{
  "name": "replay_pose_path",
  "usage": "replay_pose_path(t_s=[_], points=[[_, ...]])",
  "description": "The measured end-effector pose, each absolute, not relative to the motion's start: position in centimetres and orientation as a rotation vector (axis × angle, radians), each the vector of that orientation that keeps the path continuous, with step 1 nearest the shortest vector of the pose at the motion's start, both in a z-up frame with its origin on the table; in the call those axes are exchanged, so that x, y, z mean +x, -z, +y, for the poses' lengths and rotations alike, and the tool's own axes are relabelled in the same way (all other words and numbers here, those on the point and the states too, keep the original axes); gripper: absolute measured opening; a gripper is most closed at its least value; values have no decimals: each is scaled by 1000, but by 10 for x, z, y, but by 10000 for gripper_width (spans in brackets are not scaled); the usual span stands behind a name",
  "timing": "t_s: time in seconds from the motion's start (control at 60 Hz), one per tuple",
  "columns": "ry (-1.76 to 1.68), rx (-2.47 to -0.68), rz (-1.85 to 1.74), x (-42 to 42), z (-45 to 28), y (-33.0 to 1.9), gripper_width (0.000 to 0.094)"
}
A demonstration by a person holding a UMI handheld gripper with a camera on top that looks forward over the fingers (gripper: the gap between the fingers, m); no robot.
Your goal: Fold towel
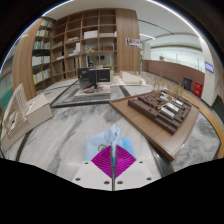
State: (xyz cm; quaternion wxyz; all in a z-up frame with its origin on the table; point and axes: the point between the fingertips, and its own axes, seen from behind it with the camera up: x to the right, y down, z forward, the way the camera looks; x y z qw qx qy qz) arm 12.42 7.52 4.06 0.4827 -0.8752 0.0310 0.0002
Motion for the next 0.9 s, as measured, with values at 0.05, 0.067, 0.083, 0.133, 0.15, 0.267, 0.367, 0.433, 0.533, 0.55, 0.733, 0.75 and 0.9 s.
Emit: replay_pose_path(t_s=[0.05,0.067,0.083,0.133,0.15,0.267,0.367,0.433,0.533,0.55,0.733,0.75,0.9], points=[[16,-2146,91,134,74,-32,20],[20,-2148,93,139,76,-29,25],[26,-2150,95,141,76,-27,30],[18,-2159,84,143,76,-22,33],[7,-2163,79,142,76,-21,40],[-87,-2137,84,136,73,-30,381],[-79,-2109,87,145,61,-45,746],[-67,-2086,61,146,47,-59,841],[-53,-2060,28,140,19,-84,834],[-61,-2051,19,139,13,-87,833],[-101,-1987,-45,102,-62,-136,832],[-100,-1984,-48,100,-69,-139,831],[-124,-1951,-84,78,-119,-157,836]])
